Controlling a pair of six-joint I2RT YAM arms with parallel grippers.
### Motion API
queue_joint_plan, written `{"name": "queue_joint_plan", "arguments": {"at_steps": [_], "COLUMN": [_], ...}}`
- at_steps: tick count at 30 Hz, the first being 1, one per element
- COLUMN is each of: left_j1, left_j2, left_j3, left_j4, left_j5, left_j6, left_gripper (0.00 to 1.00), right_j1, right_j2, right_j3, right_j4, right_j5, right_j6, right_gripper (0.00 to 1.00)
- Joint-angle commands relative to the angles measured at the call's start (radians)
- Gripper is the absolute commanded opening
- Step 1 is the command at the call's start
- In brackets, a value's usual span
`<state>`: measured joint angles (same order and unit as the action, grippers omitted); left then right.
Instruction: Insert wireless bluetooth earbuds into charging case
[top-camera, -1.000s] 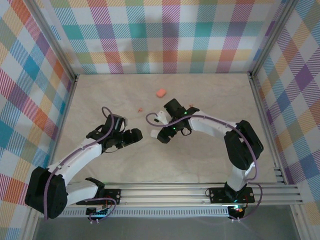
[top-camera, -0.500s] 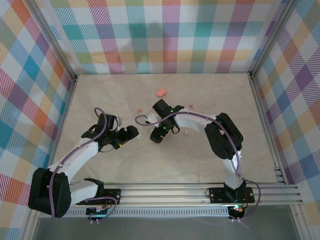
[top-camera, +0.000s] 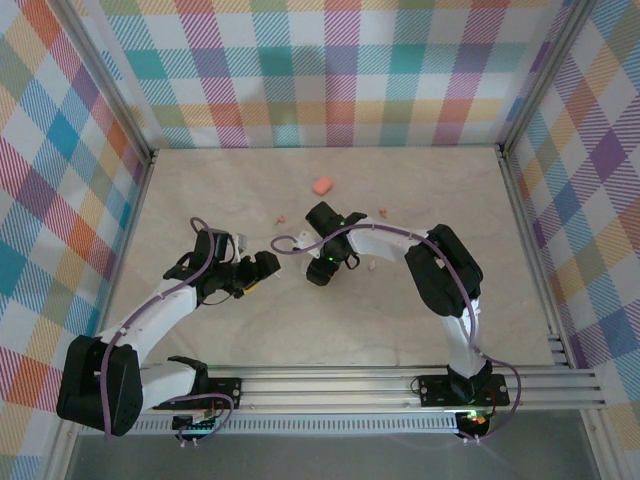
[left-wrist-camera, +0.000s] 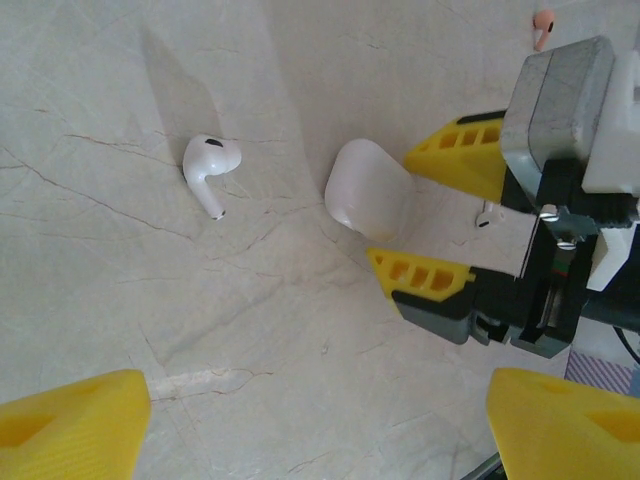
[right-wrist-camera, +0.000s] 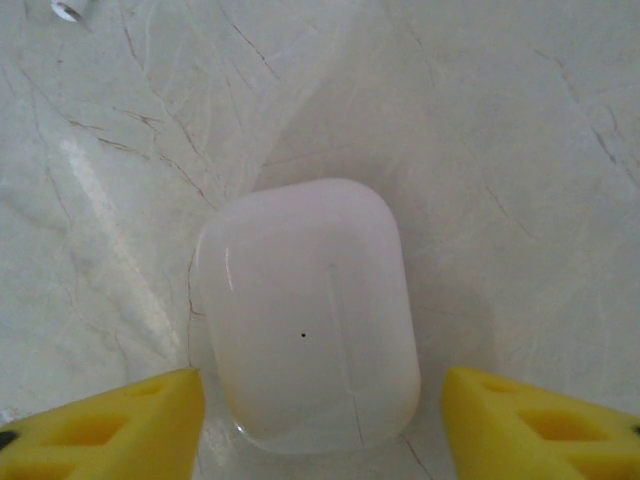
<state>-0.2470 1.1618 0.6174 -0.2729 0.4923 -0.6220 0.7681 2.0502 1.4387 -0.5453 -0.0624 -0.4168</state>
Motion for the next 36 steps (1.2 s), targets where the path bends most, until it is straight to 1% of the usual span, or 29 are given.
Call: {"name": "queue_joint_plan", "arguments": {"at_steps": [1,2,4,8,10,21,27,32,35,36], "left_j1": [0.016,0.016,0.019,0.02,0.02,0.022,0.023,0.024,0.025,0.024], "left_j2": [0.004,0.004,0.004,-0.002,-0.009,-0.049,-0.054,-0.053,-0.049,-0.047], "left_j3": [-0.016,-0.015,-0.012,-0.008,-0.01,-0.051,-0.044,-0.042,-0.041,-0.041], "left_j4": [0.026,0.026,0.031,0.033,0.029,0.009,0.004,0.004,0.003,-0.021], "left_j5": [0.028,0.029,0.035,0.038,0.032,0.011,0.011,0.012,0.016,0.014], "left_j6": [-0.013,-0.013,-0.015,-0.02,-0.02,-0.037,-0.027,-0.022,-0.013,-0.011], "left_gripper": [0.87,0.87,0.87,0.87,0.87,0.87,0.87,0.87,0.87,0.87], "right_j1": [0.004,0.005,0.004,0.007,0.008,0.008,0.008,0.006,0.005,0.005], "right_j2": [0.005,-0.002,-0.014,-0.019,-0.013,0.032,0.05,0.055,0.063,0.066], "right_j3": [-0.023,-0.027,-0.039,-0.043,-0.035,-0.011,0.02,0.028,0.032,0.034], "right_j4": [-0.007,-0.005,0.002,0.008,0.01,0.075,0.073,0.068,0.065,0.064], "right_j5": [-0.003,-0.006,-0.013,-0.011,-0.011,-0.051,-0.081,-0.097,-0.1,-0.1], "right_j6": [-0.043,-0.049,-0.056,-0.051,-0.046,-0.039,-0.035,-0.037,-0.042,-0.045], "right_gripper": [0.57,0.55,0.54,0.65,0.68,0.66,0.7,0.67,0.62,0.6]}}
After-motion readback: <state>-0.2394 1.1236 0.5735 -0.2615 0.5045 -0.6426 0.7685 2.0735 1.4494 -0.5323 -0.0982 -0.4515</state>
